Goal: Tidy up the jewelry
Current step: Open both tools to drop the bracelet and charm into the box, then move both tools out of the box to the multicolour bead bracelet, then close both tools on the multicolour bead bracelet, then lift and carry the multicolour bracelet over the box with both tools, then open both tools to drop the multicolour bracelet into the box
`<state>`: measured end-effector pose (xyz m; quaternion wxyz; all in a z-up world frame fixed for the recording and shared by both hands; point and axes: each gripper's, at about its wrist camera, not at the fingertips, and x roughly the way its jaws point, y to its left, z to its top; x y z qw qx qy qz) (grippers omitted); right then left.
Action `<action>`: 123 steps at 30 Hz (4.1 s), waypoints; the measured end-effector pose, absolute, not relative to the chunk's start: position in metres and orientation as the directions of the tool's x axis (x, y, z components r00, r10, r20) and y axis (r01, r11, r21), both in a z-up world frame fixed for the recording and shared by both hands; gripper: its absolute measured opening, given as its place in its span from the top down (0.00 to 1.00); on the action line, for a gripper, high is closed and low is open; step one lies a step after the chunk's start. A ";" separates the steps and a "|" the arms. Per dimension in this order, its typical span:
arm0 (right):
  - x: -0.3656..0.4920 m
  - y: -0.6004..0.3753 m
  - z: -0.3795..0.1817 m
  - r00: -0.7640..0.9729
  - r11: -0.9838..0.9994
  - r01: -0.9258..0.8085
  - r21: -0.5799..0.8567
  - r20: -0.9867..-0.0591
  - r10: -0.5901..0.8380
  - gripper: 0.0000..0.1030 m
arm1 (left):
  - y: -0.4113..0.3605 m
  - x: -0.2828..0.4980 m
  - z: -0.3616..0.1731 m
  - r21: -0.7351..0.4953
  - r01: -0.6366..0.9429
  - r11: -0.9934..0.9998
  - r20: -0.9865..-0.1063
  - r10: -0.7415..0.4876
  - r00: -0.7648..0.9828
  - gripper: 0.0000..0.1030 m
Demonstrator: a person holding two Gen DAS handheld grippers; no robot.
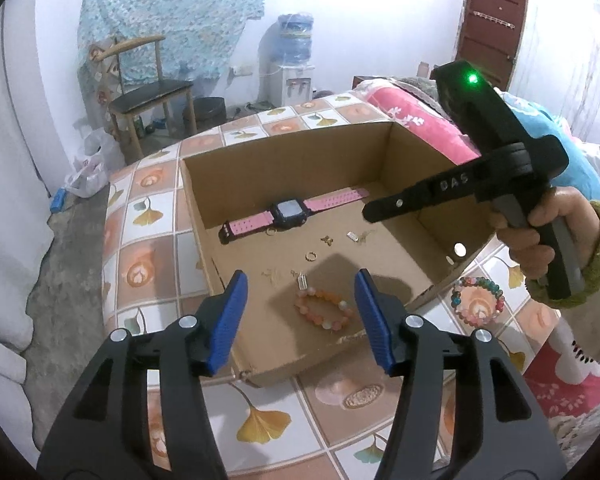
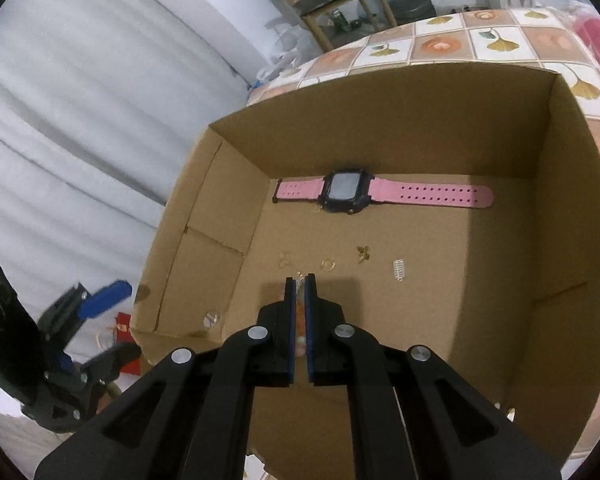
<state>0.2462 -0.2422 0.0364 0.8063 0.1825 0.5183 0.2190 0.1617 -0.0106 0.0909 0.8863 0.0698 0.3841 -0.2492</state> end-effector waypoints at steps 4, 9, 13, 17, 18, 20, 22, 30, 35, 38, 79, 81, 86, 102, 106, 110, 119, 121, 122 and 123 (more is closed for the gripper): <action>0.245 -0.248 0.037 0.365 0.827 -0.151 0.541 -0.747 0.555 0.94 | -0.005 0.159 0.088 -0.092 0.479 0.873 -0.715 -0.393 0.578 0.48; 0.237 -0.256 0.049 0.400 0.819 -0.149 0.554 -0.724 0.562 0.77 | -0.005 0.154 0.086 -0.101 0.472 0.876 -0.713 -0.395 0.579 0.48; 0.214 -0.271 0.078 0.490 0.808 -0.171 0.563 -0.663 0.566 0.69 | -0.006 0.148 0.088 -0.109 0.483 0.869 -0.693 -0.415 0.589 0.43; 0.173 -0.292 0.108 0.603 0.818 -0.200 0.540 -0.590 0.537 0.59 | -0.014 0.129 0.096 -0.098 0.540 0.836 -0.639 -0.469 0.610 0.34; 0.158 -0.299 0.115 0.635 0.826 -0.203 0.526 -0.571 0.520 0.57 | -0.018 0.122 0.098 -0.087 0.562 0.823 -0.623 -0.485 0.614 0.31; 0.133 -0.312 0.123 0.681 0.843 -0.197 0.500 -0.549 0.484 0.55 | -0.027 0.108 0.100 -0.067 0.611 0.789 -0.595 -0.523 0.610 0.27; 0.105 -0.326 0.125 0.726 0.871 -0.167 0.463 -0.539 0.426 0.53 | -0.040 0.093 0.099 -0.054 0.673 0.738 -0.573 -0.574 0.585 0.24; 0.065 -0.370 0.049 0.646 0.901 0.140 0.410 -0.727 0.231 0.53 | -0.103 0.071 0.062 -0.103 0.805 0.584 -0.594 -0.685 0.421 0.22; 0.081 -0.370 -0.002 0.545 0.913 0.199 0.357 -0.814 0.200 0.66 | -0.140 0.085 0.024 -0.145 0.805 0.575 -0.645 -0.672 0.364 0.27; 0.082 -0.370 -0.009 0.534 0.916 0.202 0.347 -0.823 0.194 0.69 | -0.160 0.099 0.008 -0.173 0.779 0.603 -0.681 -0.645 0.348 0.40; 0.066 -0.338 -0.025 0.528 0.966 0.185 0.182 -0.847 0.059 0.90 | -0.191 0.106 -0.032 -0.055 0.708 0.704 -0.750 -0.498 0.436 0.92; 0.058 -0.336 -0.016 0.547 0.965 0.184 0.185 -0.835 0.056 0.90 | -0.187 0.101 -0.027 -0.062 0.708 0.703 -0.740 -0.509 0.441 0.92; 0.043 -0.329 0.016 0.598 0.971 0.158 0.179 -0.800 0.050 0.90 | -0.170 0.087 0.000 -0.097 0.724 0.683 -0.701 -0.563 0.438 0.92; 0.101 -0.299 0.148 0.788 0.989 -0.121 0.079 -0.598 0.144 0.90 | -0.138 0.122 0.127 -0.064 0.712 0.700 -0.530 -0.628 0.570 0.92; 0.152 -0.303 0.121 0.712 0.984 -0.157 0.080 -0.682 0.169 0.90 | -0.147 0.177 0.096 -0.163 0.658 0.735 -0.652 -0.581 0.487 0.92; 0.181 -0.304 0.092 0.635 0.980 -0.180 0.086 -0.751 0.182 0.90 | -0.153 0.203 0.061 -0.201 0.631 0.749 -0.744 -0.536 0.400 0.92; 0.199 -0.319 0.072 0.588 0.979 -0.143 0.142 -0.784 0.200 0.86 | -0.153 0.211 0.037 -0.184 0.592 0.785 -0.811 -0.461 0.360 0.70; 0.194 -0.321 0.078 0.614 0.983 -0.132 0.126 -0.769 0.181 0.82 | -0.151 0.209 0.039 -0.181 0.596 0.783 -0.807 -0.465 0.365 0.68; 0.190 -0.322 0.081 0.623 0.984 -0.126 0.123 -0.762 0.175 0.82 | -0.149 0.208 0.041 -0.178 0.593 0.785 -0.804 -0.464 0.372 0.67; 0.186 -0.324 0.085 0.633 0.985 -0.121 0.124 -0.754 0.173 0.82 | -0.147 0.207 0.043 -0.178 0.592 0.786 -0.800 -0.466 0.378 0.66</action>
